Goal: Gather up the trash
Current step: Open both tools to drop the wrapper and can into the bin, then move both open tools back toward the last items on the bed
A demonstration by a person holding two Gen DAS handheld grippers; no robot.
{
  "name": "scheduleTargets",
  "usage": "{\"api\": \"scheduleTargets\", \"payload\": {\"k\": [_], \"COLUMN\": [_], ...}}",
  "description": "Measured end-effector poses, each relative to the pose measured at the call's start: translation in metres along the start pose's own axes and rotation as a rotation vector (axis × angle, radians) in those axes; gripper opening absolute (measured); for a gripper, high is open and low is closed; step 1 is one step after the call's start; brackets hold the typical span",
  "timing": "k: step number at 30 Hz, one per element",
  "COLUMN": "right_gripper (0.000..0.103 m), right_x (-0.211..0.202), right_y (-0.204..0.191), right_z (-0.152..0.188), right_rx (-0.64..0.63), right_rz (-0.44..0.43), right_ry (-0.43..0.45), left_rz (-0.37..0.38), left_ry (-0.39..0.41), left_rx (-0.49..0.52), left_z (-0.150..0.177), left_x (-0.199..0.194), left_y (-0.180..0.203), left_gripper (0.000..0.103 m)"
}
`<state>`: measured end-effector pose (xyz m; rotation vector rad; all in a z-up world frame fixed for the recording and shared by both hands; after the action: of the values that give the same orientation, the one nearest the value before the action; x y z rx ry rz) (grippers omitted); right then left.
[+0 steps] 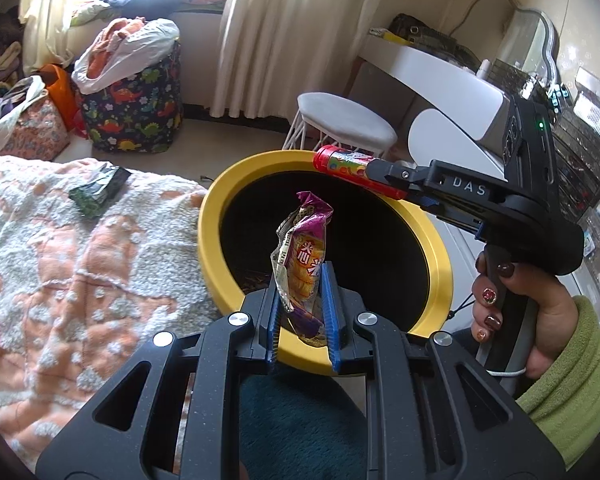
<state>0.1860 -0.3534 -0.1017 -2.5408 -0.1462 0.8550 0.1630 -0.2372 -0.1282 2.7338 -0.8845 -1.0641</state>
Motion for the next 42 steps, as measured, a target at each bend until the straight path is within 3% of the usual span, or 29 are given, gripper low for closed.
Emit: {"api": "scheduleTargets", "payload": {"k": [4, 7, 18, 20, 31, 42], "right_gripper": [0.041, 0.05, 0.059, 0.063, 0.077, 0.08], "right_x": [-0.003, -0.004, 0.004, 0.004, 0.002, -0.001], "right_y": [0.015, 0.022, 0.002, -0.005, -0.036, -0.073], "right_z": [0.0, 0.0, 0.006, 0.006, 0.003, 0.009], "right_rx": [0.05, 0.058, 0.003, -0.01, -0.079, -0.153], "right_rz": [0.015, 0.044, 0.02, 0.013, -0.031, -0.097], "right_ry": [-0.007, 0.002, -0.011, -0.009, 0.02, 0.035], "left_rz": [0.001, 0.003, -0.078, -0.094, -0.168, -0.22], "left_ry": [-0.01, -0.005, 0.05, 0.062, 0.109, 0.155], "left_rx": [0.029, 0.034, -0.015, -0.027, -0.098, -0.162], "left_z": [0.0, -0.002, -0.01, -0.011, -0.016, -0.019], "left_x": [0.01, 0.016, 0.007, 0.003, -0.026, -0.056], "left_y": [0.01, 0.013, -0.015, -0.021, -0.058, -0.088], "left_gripper": [0.016, 0.049, 0.077, 0.089, 0.092, 0.092]}}
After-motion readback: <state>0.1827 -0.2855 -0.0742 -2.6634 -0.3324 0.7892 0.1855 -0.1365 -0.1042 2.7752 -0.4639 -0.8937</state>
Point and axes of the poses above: each gripper's, at about its wrist camera, not at the fingertips, and x roughly the way its jaws point, y to its right, z to its underside, the point moved 10 cm from there along x, roughly the way its jaws point, and after that the axes turned 6 degrees about y, right-handed, at the moved point
